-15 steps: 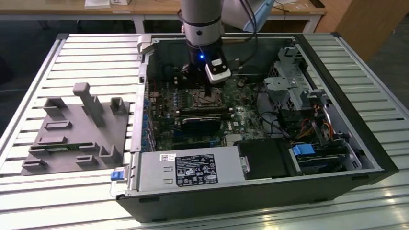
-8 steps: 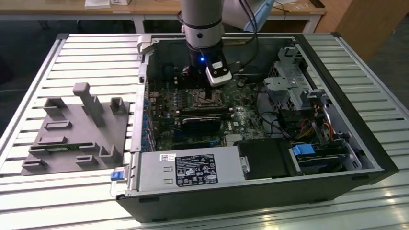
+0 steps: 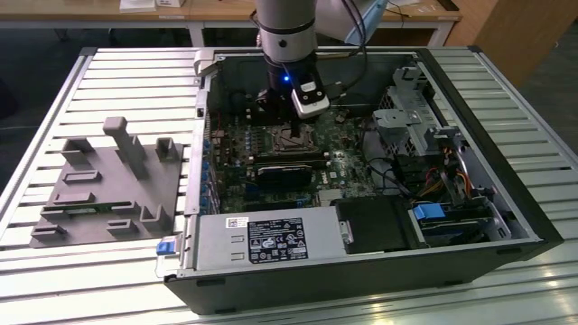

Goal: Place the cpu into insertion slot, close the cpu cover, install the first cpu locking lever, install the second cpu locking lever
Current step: 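Install the second cpu locking lever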

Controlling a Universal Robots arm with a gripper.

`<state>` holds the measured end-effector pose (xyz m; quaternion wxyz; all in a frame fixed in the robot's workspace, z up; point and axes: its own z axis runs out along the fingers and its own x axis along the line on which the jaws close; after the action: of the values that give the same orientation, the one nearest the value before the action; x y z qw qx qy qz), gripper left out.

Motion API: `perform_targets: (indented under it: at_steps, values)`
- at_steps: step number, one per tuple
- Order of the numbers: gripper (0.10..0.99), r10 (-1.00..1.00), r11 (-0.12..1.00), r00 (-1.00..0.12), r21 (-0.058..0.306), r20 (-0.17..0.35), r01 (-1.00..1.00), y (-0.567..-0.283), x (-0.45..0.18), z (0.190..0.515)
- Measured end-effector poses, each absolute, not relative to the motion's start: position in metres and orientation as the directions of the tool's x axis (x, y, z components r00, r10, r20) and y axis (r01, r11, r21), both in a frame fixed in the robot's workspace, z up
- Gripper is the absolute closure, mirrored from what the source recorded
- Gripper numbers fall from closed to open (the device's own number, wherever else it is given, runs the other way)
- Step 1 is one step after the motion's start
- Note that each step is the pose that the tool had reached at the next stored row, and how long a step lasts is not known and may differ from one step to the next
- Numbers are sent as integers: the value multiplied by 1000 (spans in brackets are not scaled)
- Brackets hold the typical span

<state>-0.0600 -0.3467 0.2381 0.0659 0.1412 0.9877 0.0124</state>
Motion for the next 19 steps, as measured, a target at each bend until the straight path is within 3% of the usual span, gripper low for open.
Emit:
perform_targets:
  at_steps: [9, 19]
  values:
    - [980, 280, 960, -952, 45, -126, 276, -365, -60, 237]
    - [980, 191, 981, -974, 48, -125, 186, -366, -66, 227]
